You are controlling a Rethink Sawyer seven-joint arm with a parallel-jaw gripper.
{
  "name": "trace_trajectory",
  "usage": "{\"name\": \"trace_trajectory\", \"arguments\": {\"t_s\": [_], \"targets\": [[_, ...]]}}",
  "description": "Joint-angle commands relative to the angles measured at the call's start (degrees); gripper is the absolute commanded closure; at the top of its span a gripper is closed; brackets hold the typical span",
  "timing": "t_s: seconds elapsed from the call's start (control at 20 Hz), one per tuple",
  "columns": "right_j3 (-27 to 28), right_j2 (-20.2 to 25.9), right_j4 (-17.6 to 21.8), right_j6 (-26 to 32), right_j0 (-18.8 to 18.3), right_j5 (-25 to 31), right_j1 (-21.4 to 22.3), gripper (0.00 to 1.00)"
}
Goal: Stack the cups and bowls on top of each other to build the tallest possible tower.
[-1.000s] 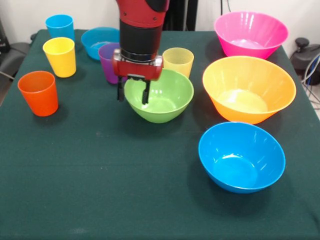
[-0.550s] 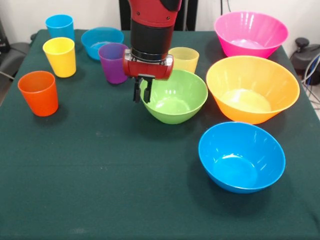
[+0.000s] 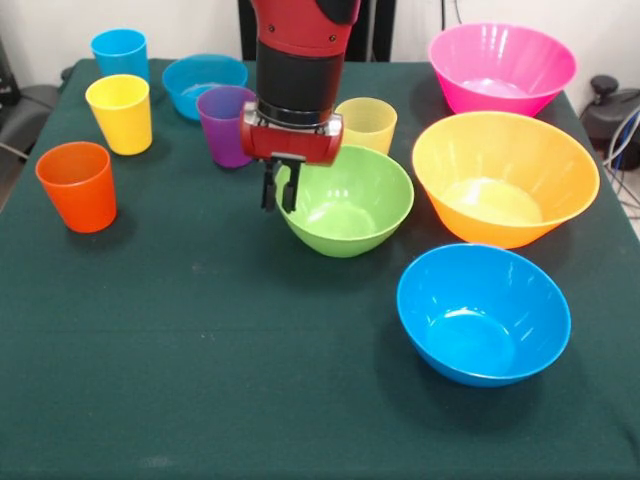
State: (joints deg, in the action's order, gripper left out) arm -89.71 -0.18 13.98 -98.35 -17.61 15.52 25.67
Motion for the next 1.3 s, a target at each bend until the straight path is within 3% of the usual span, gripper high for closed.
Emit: {"name": "trace_trajectory", "arguments": {"t_s": [0.05, 0.2, 0.4, 0.6, 1.0, 1.3], "targets": [[8.0, 5.2, -1.5, -4.0, -0.7, 2.2, -7.9, 1.0], [12.5, 3.6, -4.4, -8.0, 0.4, 0.7, -14.1, 1.0], [16.3, 5.1, -6.5, -7.9, -0.6, -2.1, -19.2, 1.0], [15.7, 4.2, -8.3, -7.7, 0.3, 2.5, -17.3, 1.0], [11.1, 4.0, -7.3, -6.0, 0.3, 4.4, -10.9, 1.0], [11.3, 0.1, -11.0, -9.5, 5.6, 20.2, -0.6, 1.0]]}}
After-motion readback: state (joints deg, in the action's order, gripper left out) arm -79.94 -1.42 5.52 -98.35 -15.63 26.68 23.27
